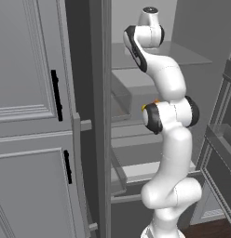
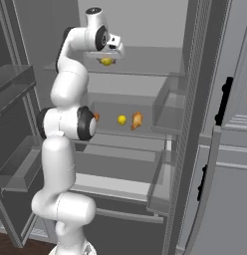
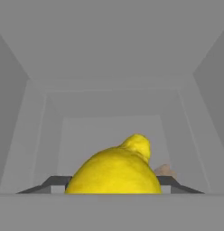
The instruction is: Place one lemon and one chicken drumstick in each tupperware on the nearby counter, to pack two identical lunches.
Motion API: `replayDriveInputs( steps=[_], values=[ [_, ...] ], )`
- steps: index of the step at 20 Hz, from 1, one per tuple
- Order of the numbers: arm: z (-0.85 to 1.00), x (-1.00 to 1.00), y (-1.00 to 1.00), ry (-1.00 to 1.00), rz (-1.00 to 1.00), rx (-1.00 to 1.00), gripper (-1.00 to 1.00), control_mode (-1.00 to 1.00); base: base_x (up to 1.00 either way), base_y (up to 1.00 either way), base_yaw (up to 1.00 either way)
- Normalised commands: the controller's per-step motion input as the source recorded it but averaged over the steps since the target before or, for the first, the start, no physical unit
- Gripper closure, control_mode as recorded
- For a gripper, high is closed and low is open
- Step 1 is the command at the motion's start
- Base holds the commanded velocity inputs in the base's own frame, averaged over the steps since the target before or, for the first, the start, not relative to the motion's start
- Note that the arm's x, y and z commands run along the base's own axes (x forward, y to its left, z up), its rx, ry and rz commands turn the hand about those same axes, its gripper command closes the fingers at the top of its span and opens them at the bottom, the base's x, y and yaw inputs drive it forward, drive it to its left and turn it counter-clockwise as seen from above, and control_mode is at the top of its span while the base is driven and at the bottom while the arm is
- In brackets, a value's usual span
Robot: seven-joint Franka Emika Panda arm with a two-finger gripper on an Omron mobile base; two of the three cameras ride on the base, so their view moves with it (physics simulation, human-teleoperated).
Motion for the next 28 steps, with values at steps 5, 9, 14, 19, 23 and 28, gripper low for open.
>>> replayDriveInputs(
  steps=[5, 9, 14, 19, 23, 28],
  values=[
    [-0.31, -0.32, 0.13, -0.41, 0.04, 0.00, 1.00, -1.00, 0.00, 0.00, 0.00],
    [-0.05, -0.27, 0.01, -0.44, 0.03, 0.01, 1.00, -1.00, 0.00, 0.00, 0.00],
    [0.00, -0.37, 0.00, -0.30, 0.00, 0.01, 1.00, -1.00, 0.00, 0.00, 0.00],
    [0.00, -0.84, 0.00, -0.04, 0.00, 0.00, 1.00, -1.00, 0.00, 0.00, 0.00],
    [0.00, -1.00, 0.00, 0.00, 0.00, 0.00, 1.00, -1.00, 0.00, 0.00, 0.00],
    [0.00, -1.00, -0.15, 0.04, 0.00, 0.00, 1.00, -1.00, 0.00, 0.00, 0.00]
  ],
)
